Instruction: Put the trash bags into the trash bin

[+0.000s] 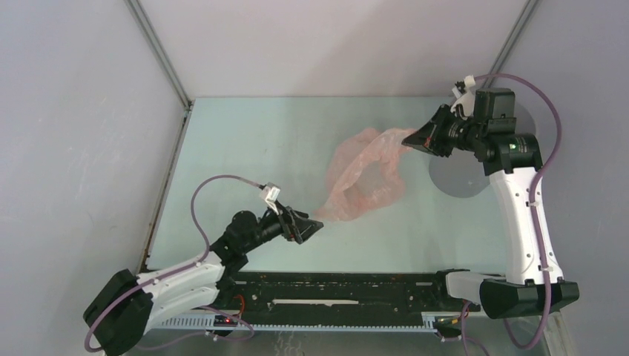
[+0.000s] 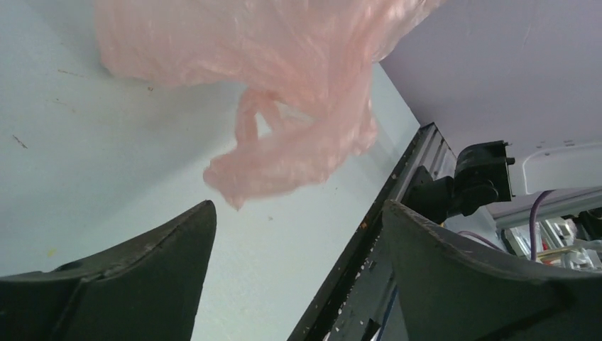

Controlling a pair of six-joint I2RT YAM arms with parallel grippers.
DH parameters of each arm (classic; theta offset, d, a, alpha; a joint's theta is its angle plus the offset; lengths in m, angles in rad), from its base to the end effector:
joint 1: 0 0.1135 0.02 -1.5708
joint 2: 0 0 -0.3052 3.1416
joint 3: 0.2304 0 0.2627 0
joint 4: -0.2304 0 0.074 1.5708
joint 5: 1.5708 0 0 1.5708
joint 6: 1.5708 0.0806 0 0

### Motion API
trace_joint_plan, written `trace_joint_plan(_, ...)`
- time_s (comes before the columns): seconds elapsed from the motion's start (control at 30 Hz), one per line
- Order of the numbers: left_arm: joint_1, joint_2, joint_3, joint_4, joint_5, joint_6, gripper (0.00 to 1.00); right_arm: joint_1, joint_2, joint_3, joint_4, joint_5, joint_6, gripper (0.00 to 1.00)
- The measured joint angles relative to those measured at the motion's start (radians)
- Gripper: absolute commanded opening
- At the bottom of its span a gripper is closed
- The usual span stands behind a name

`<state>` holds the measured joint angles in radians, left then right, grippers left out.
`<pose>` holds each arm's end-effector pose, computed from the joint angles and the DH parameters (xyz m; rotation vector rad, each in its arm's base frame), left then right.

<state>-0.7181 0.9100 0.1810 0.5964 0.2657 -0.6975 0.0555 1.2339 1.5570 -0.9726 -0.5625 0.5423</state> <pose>0.1471 -0.1566 0.2088 0.2367 1.8573 -1.2473 0.2530 0.0571 0.4536 0.2287 2.2568 0.9481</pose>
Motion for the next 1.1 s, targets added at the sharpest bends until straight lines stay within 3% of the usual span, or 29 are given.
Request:
trace_joint_plan(0.17, -0.074, -0.149, -0.092, 0.011, -0.091, 0.103, 0.97, -0.001, 0.009, 0.070, -0.001, -0.009, -0.014, 0.00)
trace_joint_plan(0.33, -0.084, -0.165, -0.087, -0.031, -0.160, 0.247, 0.97, -0.001, 0.012, 0.072, -0.003, -0.023, -0.020, 0.00)
trace_joint_plan(0.4, -0.084, -0.116, -0.087, -0.010, -0.174, 0.277, 0.89, -0.001, 0.012, 0.072, -0.004, -0.023, -0.021, 0.00)
trace_joint_plan(0.5, -0.084, 0.044, -0.079, 0.083, -0.160, 0.286, 0.68, -0.001, 0.012, 0.072, -0.004, -0.024, -0.021, 0.00)
trace_joint_plan(0.53, -0.084, 0.097, -0.077, 0.110, -0.155, 0.277, 0.67, -0.001, 0.012, 0.072, -0.004, -0.025, -0.020, 0.00)
trace_joint_plan(0.73, -0.069, 0.346, -0.076, 0.339, -0.162, 0.153, 0.67, -0.002, 0.012, 0.072, -0.009, -0.031, -0.021, 0.00)
trace_joint_plan(0.8, -0.058, 0.399, -0.072, 0.402, -0.162, 0.093, 0.74, -0.002, 0.012, 0.072, -0.014, -0.031, -0.021, 0.00)
trace_joint_plan(0.87, -0.040, 0.463, -0.061, 0.470, -0.165, 0.012, 0.80, -0.002, 0.012, 0.072, -0.018, -0.031, -0.021, 0.00)
trace_joint_plan(1.1, 0.066, 0.656, 0.011, 0.595, -0.190, -0.295, 0.82, -0.003, 0.006, 0.072, -0.033, -0.031, -0.021, 0.00)
